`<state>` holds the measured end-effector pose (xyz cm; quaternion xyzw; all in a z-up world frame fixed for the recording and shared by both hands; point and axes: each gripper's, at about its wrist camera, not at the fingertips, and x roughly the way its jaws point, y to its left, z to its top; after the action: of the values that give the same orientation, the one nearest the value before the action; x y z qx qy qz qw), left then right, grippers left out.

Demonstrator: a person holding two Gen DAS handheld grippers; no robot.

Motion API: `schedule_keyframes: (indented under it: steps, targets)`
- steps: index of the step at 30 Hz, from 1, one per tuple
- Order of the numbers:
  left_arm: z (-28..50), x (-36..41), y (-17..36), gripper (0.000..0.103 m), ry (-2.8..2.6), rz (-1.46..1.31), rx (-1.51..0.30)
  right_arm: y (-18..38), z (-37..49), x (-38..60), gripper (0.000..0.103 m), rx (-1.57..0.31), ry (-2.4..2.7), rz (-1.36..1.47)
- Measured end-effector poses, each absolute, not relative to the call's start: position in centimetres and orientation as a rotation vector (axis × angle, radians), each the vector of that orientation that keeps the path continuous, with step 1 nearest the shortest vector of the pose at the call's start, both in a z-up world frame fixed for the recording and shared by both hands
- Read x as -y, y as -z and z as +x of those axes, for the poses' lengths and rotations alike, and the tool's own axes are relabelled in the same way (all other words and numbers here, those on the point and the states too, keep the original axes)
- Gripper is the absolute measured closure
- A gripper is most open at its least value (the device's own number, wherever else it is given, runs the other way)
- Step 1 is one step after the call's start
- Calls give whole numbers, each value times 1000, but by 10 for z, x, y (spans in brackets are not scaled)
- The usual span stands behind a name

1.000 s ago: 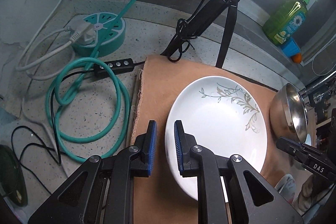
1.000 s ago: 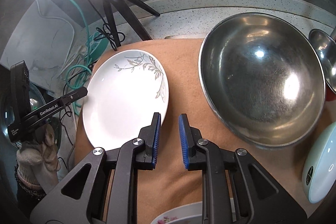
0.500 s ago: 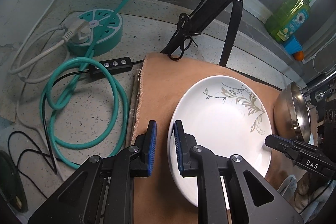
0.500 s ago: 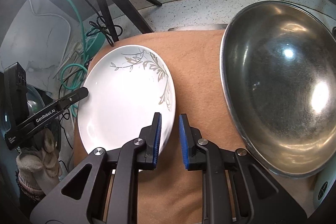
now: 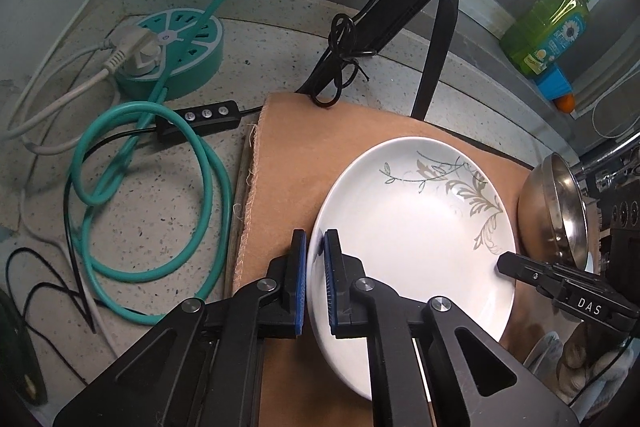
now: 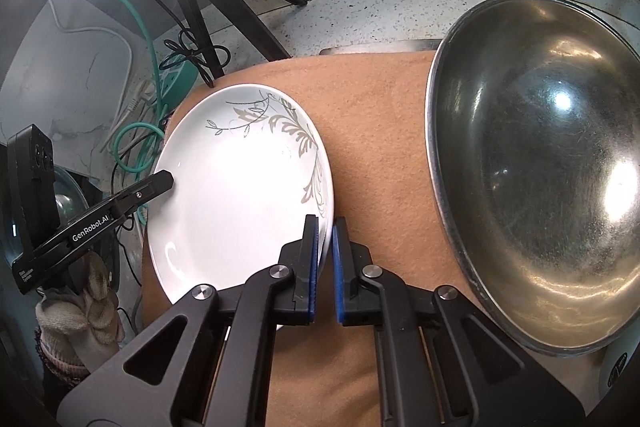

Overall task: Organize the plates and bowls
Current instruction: 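Lift the white plate and lower it onto the floral plate stack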

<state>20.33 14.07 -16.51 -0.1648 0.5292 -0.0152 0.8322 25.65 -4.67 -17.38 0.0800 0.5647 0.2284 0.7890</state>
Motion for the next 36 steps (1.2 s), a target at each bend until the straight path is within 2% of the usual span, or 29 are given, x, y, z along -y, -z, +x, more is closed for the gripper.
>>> schedule_keyframes:
  steps: [18, 36]
  targets:
    - [165, -127, 139, 96, 47, -388, -1094, 154, 232, 70, 97, -1217, -529, 208]
    - [110, -54, 102, 96, 124, -347, -1051, 132, 164, 152, 97, -1187, -523, 275]
